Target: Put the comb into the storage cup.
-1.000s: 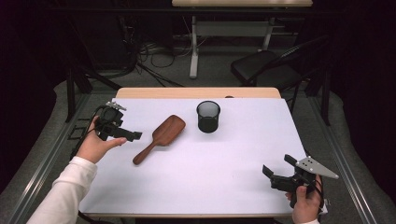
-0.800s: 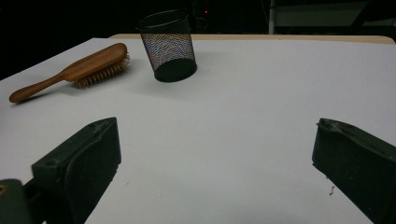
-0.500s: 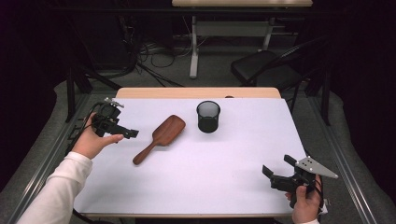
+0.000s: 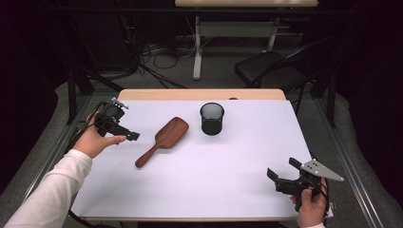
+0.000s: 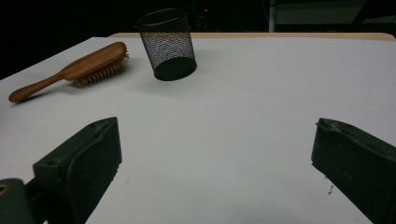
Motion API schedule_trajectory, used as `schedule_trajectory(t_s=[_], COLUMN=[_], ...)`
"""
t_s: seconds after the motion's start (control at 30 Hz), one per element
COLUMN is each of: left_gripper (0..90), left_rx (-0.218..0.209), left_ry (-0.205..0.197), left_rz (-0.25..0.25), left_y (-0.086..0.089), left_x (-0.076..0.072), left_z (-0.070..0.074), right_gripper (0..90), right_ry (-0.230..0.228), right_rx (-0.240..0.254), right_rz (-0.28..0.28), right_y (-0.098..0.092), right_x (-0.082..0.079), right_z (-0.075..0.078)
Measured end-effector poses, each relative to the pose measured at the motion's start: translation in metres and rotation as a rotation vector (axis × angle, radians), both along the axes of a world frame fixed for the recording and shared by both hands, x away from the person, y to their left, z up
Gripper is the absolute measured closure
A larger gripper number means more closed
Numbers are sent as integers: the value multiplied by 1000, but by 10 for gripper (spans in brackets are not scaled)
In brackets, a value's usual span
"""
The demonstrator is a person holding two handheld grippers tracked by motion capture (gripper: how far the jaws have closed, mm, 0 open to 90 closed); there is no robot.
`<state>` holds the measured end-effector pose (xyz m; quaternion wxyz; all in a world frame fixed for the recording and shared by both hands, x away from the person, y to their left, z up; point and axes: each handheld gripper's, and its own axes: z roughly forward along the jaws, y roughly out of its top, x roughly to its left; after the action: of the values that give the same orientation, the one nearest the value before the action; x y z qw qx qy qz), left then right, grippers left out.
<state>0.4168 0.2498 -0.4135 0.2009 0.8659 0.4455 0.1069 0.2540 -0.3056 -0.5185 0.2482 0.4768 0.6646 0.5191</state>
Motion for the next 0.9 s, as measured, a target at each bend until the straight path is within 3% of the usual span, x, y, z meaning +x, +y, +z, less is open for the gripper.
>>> schedule_trajectory(t_s=[0.33,0.73,0.9], left_gripper=[22,20,20], left_rx=[28,69,66], left_ry=[41,61,77], left_rz=[-7,-32,-41], left_y=[-5,-17,-21], left_x=[7,10,11], left_z=[-5,-15,-20], right_gripper=[13,14,14], right_ry=[-2,1,0], right_rx=[1,-1,4], right_rz=[1,-1,-1], right_y=[0,0,0], right_x=[0,0,0], right_z=[0,0,-1])
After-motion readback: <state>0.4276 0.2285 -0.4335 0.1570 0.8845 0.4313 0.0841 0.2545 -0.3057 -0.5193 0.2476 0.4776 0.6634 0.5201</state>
